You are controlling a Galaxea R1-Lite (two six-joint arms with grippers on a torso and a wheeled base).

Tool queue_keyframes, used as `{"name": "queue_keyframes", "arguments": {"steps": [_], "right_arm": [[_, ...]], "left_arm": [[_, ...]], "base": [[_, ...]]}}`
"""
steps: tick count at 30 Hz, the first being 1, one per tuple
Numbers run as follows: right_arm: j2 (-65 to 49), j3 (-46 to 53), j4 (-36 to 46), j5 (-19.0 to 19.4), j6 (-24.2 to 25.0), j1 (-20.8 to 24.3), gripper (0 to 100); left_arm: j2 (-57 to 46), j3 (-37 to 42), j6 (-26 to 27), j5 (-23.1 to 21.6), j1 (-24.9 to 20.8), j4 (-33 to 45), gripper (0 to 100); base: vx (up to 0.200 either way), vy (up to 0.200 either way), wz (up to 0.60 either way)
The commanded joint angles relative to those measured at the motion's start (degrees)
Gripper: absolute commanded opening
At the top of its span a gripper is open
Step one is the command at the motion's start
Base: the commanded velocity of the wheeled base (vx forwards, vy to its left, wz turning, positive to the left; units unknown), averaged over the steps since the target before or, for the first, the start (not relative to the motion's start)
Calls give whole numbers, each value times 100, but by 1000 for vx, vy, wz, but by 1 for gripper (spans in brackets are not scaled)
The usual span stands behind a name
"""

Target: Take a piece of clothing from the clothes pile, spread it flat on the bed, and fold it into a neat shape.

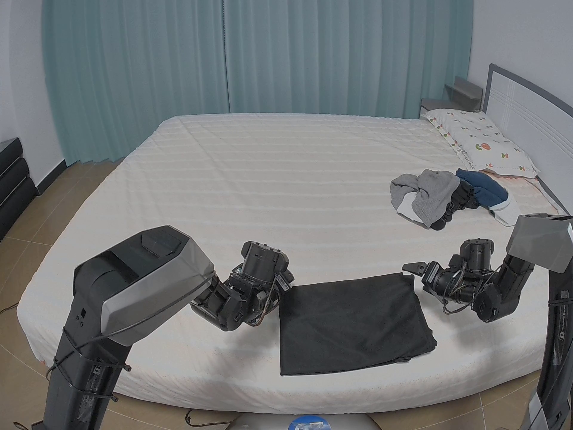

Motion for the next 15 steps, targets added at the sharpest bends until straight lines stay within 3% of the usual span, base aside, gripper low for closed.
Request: {"name": "queue_keyframes", "arguments": {"steps": [1, 10, 15], "right_arm": [[-338, 458, 22, 142, -6, 68, 100], [-803, 695, 654, 239, -314, 76, 100], [-909, 853, 988, 502, -762, 68, 100]], "left_arm": [[-479, 577, -59, -91, 32, -130, 100], [-523, 788, -77, -100, -30, -174, 100], [-505, 832, -77, -161, -38, -183, 100]], "base": [[0, 0, 0], [-200, 0, 0], [0, 0, 0]]}}
